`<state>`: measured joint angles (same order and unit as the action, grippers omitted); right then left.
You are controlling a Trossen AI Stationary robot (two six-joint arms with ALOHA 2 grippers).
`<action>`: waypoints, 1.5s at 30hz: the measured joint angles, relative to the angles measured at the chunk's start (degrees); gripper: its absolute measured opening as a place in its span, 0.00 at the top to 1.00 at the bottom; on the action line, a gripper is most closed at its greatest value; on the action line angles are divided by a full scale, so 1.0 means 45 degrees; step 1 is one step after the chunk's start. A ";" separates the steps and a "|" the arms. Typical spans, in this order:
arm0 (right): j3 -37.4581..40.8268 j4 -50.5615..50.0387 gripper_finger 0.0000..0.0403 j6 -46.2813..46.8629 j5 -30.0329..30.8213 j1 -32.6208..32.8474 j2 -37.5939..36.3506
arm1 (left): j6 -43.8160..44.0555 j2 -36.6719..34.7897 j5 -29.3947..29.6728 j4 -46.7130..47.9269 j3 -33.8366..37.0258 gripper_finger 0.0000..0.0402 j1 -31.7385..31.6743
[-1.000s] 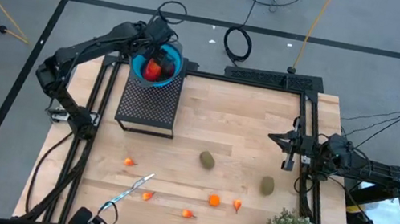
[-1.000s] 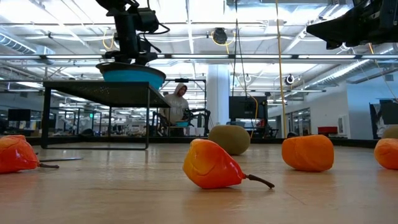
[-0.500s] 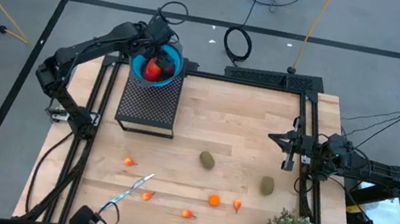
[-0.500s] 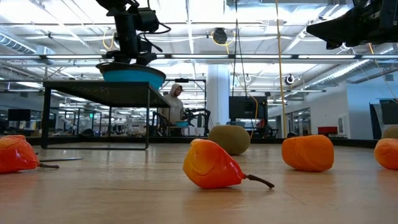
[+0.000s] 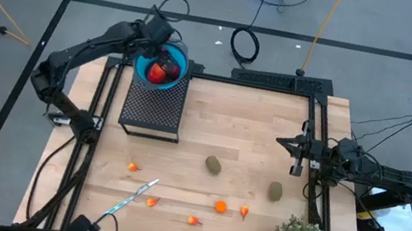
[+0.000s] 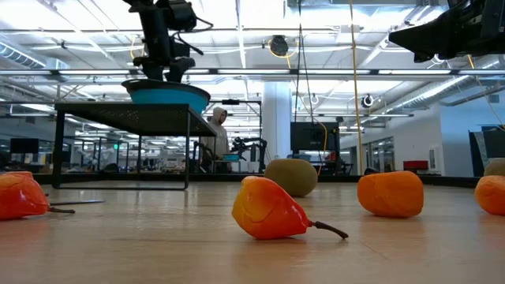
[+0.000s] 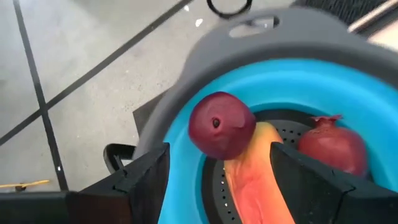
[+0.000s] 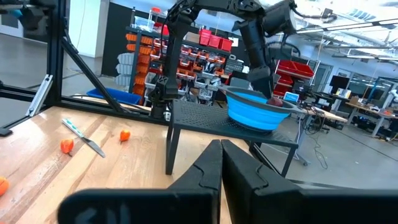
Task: Pick & Place Fruit
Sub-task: Put the right kiwi into the blue strainer bowl on the shelf
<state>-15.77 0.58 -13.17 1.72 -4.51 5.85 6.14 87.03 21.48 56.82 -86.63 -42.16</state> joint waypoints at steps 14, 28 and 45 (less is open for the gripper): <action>0.0005 -0.0001 1.00 -0.0001 0.0000 0.0000 0.0000 | 0.1394 -0.2124 -0.0107 0.0005 0.0000 0.49 0.2318; 0.0005 0.0007 1.00 -0.0172 0.0000 0.0000 0.0000 | 0.1845 -0.2165 -0.0098 -0.0023 -0.0005 0.74 0.6240; 0.0005 0.0004 1.00 -0.0574 -0.0053 -0.0003 -0.0005 | 0.1450 -0.2158 0.0558 -0.2448 0.0833 0.99 0.9726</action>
<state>-15.75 0.60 -15.75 1.48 -4.53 5.82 12.66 77.32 23.99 45.80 -82.88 1.60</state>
